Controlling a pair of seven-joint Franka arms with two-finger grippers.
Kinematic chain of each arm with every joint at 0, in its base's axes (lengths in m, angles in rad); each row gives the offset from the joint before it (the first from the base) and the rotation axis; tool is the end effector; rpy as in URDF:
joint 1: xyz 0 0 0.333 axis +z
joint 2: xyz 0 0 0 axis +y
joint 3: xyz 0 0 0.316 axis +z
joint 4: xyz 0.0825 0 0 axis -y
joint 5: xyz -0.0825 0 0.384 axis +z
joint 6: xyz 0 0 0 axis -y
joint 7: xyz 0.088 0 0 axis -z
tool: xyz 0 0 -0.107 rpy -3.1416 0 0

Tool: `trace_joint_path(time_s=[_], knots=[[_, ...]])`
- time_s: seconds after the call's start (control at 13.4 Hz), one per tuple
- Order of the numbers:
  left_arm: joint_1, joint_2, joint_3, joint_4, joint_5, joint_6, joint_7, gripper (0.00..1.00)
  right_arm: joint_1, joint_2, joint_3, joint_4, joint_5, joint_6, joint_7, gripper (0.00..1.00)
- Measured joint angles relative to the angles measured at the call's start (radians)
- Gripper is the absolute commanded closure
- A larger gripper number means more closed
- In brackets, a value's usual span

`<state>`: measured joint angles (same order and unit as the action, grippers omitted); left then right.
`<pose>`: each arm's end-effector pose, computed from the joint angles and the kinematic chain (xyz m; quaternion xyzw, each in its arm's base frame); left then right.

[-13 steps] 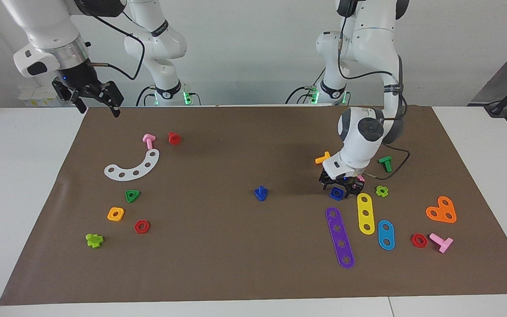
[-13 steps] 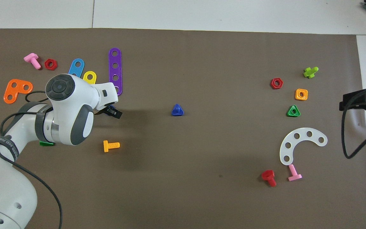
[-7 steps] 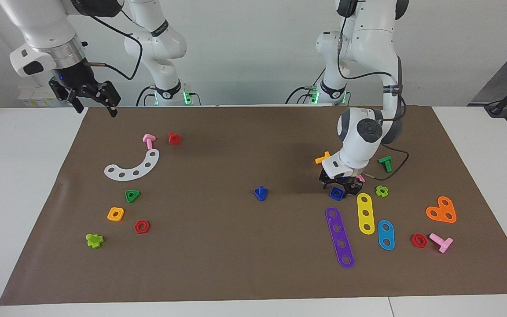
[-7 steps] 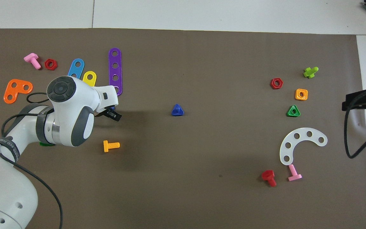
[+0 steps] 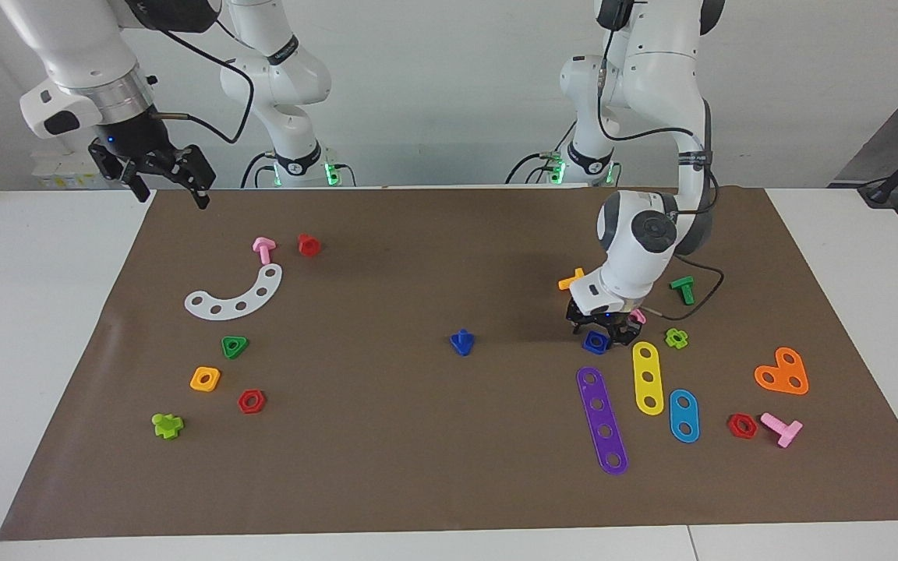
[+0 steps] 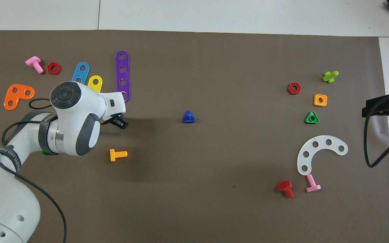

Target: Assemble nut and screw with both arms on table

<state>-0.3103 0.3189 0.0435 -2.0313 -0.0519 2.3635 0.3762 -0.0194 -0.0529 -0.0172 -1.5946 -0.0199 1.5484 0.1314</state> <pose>0.5765 -0.1590 0.2903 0.9540 -0.2996 0.0075 0.0111 0.5354 -0.0220 0.6402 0.9964 -0.0841 0.0038 0.0093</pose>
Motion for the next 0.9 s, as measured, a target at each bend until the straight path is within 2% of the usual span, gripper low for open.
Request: trace_joint_path(time_s=[0.3, 0.45, 0.6, 0.9], knots=[[0.0, -0.002, 0.001, 0.0, 0.0, 0.001, 0.019, 0.46, 0.0, 0.0, 0.0, -0.001, 0.0, 0.0, 0.0, 0.0], [0.0, -0.004, 0.002, 0.0, 0.0, 0.001, 0.029, 0.57, 0.0, 0.0, 0.0, -0.002, 0.0, 0.0, 0.0, 0.0], [0.0, -0.005, 0.004, 0.0, 0.0, 0.002, 0.033, 0.63, 0.0, 0.0, -0.001, -0.002, 0.0, 0.0, 0.0, 0.0], [0.0, -0.005, 0.004, 0.0, 0.0, 0.002, 0.034, 0.68, -0.001, 0.0, -0.001, -0.003, 0.0, -0.001, 0.0, 0.0]])
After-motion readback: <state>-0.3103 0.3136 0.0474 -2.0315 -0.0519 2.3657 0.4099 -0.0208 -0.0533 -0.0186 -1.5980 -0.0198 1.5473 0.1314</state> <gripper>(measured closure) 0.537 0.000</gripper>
